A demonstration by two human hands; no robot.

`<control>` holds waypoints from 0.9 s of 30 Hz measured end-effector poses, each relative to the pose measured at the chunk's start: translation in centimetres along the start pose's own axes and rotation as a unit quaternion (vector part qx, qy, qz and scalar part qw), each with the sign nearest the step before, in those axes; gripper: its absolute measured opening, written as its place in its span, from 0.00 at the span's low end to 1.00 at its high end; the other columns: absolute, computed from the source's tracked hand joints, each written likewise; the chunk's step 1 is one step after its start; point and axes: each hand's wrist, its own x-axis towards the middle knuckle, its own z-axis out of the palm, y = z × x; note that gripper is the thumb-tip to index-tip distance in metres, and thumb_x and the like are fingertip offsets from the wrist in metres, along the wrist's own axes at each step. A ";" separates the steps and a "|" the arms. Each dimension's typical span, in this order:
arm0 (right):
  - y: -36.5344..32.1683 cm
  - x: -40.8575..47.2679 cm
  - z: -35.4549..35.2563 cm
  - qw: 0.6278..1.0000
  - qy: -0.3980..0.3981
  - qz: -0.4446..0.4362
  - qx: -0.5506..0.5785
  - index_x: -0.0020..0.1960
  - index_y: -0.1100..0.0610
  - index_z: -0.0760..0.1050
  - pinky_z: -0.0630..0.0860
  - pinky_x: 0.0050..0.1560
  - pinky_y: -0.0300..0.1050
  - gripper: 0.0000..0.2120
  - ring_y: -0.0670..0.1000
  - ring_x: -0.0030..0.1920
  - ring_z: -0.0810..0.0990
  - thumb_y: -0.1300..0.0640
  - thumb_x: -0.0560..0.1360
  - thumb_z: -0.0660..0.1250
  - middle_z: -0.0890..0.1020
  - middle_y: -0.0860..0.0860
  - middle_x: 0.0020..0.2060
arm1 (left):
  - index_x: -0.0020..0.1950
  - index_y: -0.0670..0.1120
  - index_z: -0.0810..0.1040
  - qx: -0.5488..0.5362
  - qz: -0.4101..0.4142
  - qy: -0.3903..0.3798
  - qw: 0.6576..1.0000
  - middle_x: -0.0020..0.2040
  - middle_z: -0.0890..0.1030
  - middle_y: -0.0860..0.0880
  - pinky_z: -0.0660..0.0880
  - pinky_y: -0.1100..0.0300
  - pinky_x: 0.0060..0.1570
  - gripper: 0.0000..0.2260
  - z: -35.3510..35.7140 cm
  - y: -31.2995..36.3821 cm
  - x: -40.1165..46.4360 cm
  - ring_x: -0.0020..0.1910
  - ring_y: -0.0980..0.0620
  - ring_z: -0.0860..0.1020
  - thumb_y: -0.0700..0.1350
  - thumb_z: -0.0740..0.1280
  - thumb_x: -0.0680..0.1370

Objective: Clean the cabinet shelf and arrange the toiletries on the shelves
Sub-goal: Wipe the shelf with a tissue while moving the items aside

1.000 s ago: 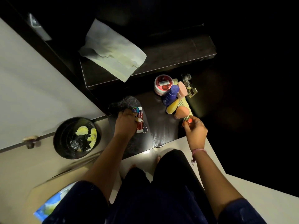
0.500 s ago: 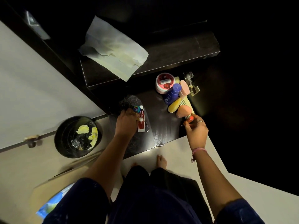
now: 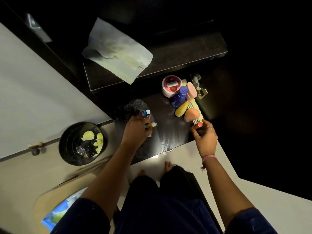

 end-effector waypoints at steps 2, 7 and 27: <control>0.2 -0.3 -0.2 1.000 -0.005 0.002 -0.006 0.67 0.55 0.68 0.80 0.51 0.48 0.27 0.49 0.45 0.79 0.59 0.71 0.72 0.76 0.53 0.57 | 0.50 0.43 0.81 -0.052 0.011 0.002 0.999 0.50 0.80 0.40 0.73 0.54 0.48 0.11 0.2 0.9 -0.2 0.49 0.40 0.77 0.44 0.68 0.70; 0.5 -3.2 -0.4 0.999 0.002 0.020 0.024 0.64 0.58 0.71 0.75 0.45 0.39 0.23 0.51 0.42 0.79 0.66 0.71 0.70 0.74 0.52 0.54 | 0.44 0.42 0.81 -0.189 -0.006 0.017 0.982 0.41 0.83 0.44 0.70 0.64 0.42 0.05 1.5 4.8 0.0 0.40 0.48 0.79 0.42 0.71 0.70; -4.5 -7.2 6.6 0.982 -0.136 0.029 0.127 0.54 0.57 0.77 0.75 0.39 0.34 0.11 0.47 0.37 0.78 0.55 0.73 0.71 0.80 0.53 0.39 | 0.53 0.37 0.79 -0.188 -0.144 0.154 0.959 0.51 0.80 0.36 0.68 0.58 0.56 0.09 2.3 1.8 1.2 0.53 0.38 0.76 0.39 0.65 0.75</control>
